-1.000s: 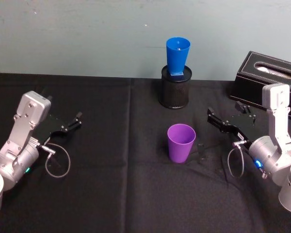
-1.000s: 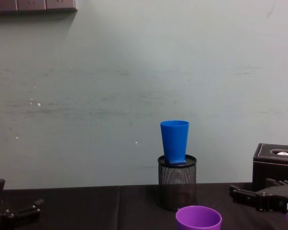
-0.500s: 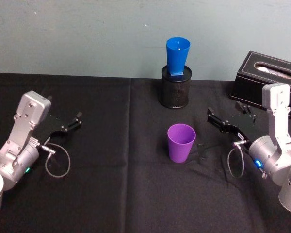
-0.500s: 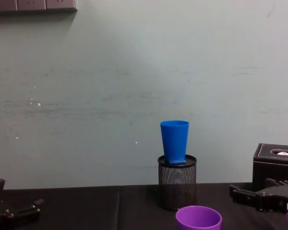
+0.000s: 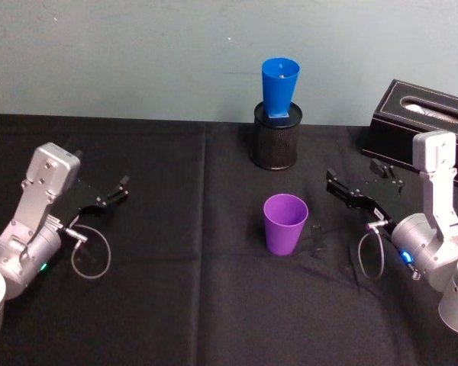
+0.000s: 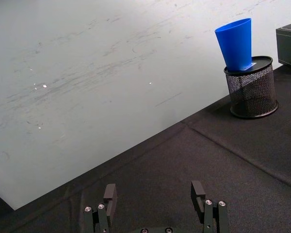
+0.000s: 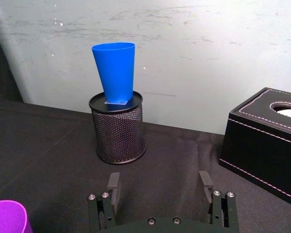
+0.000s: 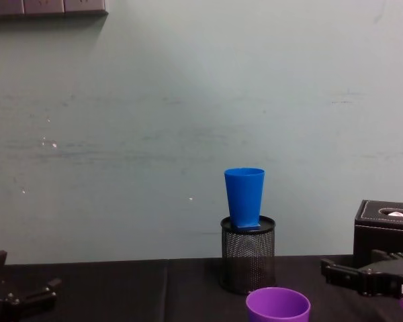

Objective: Pick up one cup with a gripper and tap it against the other cup.

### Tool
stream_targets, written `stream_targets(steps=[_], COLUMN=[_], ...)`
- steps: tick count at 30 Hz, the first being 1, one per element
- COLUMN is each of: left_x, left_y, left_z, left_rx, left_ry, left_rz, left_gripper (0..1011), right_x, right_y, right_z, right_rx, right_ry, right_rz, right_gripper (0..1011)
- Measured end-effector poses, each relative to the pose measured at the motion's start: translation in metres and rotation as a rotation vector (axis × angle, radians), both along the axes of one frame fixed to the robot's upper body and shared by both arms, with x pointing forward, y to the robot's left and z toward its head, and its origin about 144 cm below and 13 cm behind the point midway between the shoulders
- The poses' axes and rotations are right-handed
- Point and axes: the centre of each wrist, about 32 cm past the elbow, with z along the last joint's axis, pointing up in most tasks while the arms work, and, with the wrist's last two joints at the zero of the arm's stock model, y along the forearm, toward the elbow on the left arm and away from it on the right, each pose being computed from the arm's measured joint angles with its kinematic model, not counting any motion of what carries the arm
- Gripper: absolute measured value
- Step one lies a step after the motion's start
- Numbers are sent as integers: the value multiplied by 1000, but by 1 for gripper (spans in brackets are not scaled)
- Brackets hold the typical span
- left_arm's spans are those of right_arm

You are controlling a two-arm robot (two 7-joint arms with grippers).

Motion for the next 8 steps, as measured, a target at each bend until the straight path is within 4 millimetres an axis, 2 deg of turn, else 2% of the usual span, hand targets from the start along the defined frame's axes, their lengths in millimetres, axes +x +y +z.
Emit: stream_targets(steps=[8], left_x=[0], left_y=[0], left_z=[0], left_rx=[0], left_ry=[0], left_rz=[0], left_gripper=[1005], right_x=[0], right_y=[0], right_z=[0], right_rx=[0], right_ry=[0], right_rz=[0], right_gripper=[1003])
